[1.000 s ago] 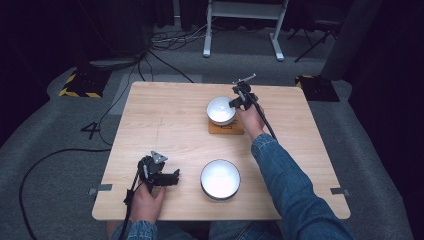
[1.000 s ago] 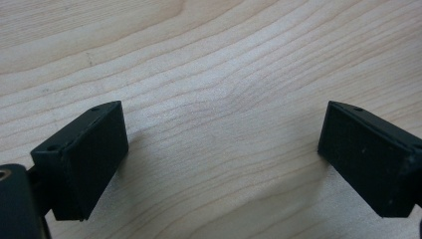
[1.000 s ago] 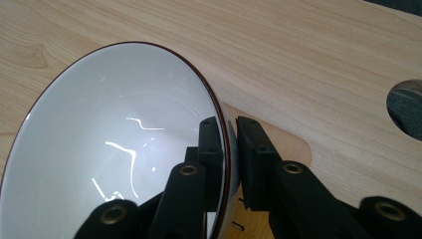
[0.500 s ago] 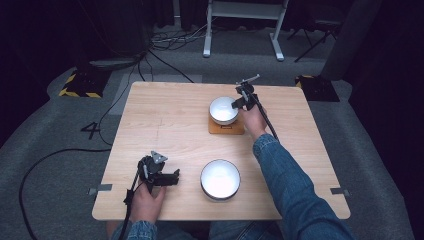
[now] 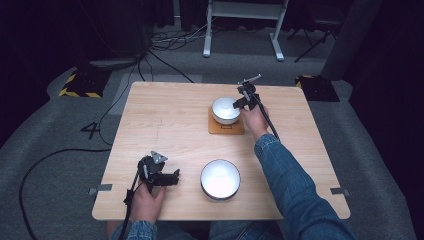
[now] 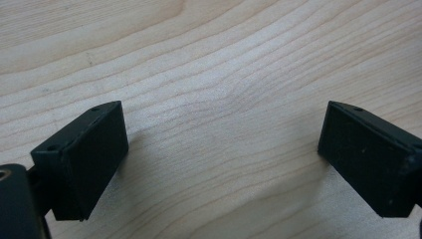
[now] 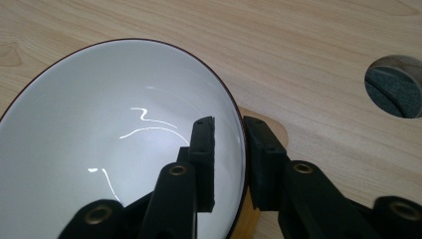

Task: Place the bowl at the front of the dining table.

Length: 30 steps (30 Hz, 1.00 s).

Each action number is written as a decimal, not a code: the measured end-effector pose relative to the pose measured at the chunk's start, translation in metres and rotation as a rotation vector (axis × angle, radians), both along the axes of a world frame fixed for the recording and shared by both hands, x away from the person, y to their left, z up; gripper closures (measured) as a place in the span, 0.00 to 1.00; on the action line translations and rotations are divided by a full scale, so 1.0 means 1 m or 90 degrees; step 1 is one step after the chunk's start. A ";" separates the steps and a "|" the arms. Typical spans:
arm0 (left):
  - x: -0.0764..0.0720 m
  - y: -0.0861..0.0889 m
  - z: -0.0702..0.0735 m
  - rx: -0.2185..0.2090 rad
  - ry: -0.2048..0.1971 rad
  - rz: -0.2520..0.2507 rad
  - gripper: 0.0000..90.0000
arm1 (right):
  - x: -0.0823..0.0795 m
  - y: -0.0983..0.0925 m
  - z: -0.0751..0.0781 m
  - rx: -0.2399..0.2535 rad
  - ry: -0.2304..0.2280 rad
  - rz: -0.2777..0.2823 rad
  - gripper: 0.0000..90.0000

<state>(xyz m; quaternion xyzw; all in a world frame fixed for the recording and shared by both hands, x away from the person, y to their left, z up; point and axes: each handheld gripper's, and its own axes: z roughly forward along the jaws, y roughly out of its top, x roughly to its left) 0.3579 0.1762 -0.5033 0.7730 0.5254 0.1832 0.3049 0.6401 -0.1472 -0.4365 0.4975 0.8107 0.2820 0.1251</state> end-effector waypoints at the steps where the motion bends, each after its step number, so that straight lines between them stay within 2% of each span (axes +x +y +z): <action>1: 0.000 0.000 0.000 0.000 0.000 0.000 0.06 | 0.000 -0.001 0.001 0.004 -0.007 0.000 0.81; 10: 0.000 0.000 0.000 0.000 0.000 0.000 0.06 | -0.007 -0.005 0.019 0.006 -0.041 0.018 0.71; 14: 0.000 0.000 0.000 0.001 0.000 0.000 0.06 | -0.016 -0.007 0.032 0.010 -0.052 0.043 0.70; 18: 0.000 0.000 0.000 0.001 -0.002 0.001 0.06 | -0.026 -0.014 0.047 0.012 -0.071 0.074 0.69; 21: 0.000 0.000 0.000 0.001 -0.002 0.001 0.06 | -0.034 -0.017 0.056 0.027 -0.073 0.085 0.69; 27: 0.000 0.000 0.000 0.001 -0.002 0.000 0.06 | -0.056 -0.027 0.073 0.020 -0.080 0.128 0.68; 30: 0.000 0.000 0.000 0.000 0.000 0.000 0.06 | -0.067 -0.034 0.079 0.030 -0.084 0.140 0.67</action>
